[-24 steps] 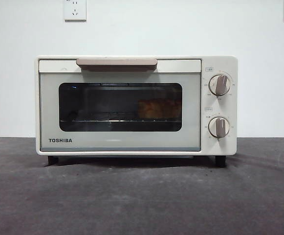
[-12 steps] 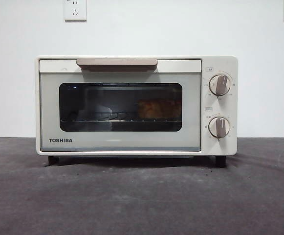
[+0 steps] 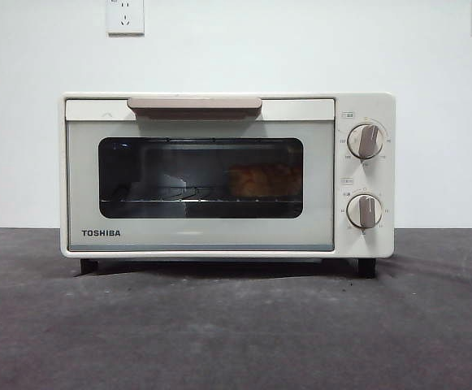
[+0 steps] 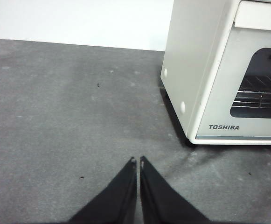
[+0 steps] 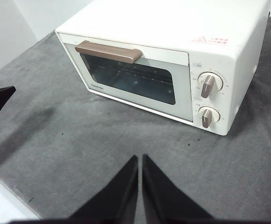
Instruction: The left arm flap open the oven, the right arm pick bread and place it into oven, the left arm flap close the oven
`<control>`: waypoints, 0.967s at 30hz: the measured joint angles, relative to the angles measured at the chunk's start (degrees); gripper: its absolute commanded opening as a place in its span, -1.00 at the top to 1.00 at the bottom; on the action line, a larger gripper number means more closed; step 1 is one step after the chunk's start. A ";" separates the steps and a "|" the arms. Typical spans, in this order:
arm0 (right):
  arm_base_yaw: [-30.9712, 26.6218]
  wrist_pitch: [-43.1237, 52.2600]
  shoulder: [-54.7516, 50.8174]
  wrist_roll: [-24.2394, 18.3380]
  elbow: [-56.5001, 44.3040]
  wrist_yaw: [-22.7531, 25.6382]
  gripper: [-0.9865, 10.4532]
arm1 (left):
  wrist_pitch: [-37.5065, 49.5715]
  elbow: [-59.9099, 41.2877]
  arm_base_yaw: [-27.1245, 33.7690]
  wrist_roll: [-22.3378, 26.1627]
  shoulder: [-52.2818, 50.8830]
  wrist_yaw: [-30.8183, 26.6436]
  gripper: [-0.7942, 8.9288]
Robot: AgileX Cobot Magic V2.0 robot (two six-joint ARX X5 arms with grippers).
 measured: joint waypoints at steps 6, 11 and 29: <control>-0.79 1.51 0.00 -0.52 0.00 1.25 0.81 | 0.00 0.00 0.00 0.00 0.00 0.00 0.79; -9.29 2.95 -2.45 -2.73 -1.38 2.73 0.81 | 0.00 0.00 0.00 0.00 0.00 0.00 0.79; -39.85 33.55 -25.31 -16.31 -46.88 -2.45 0.81 | -0.02 0.00 0.00 0.00 0.02 -0.02 0.79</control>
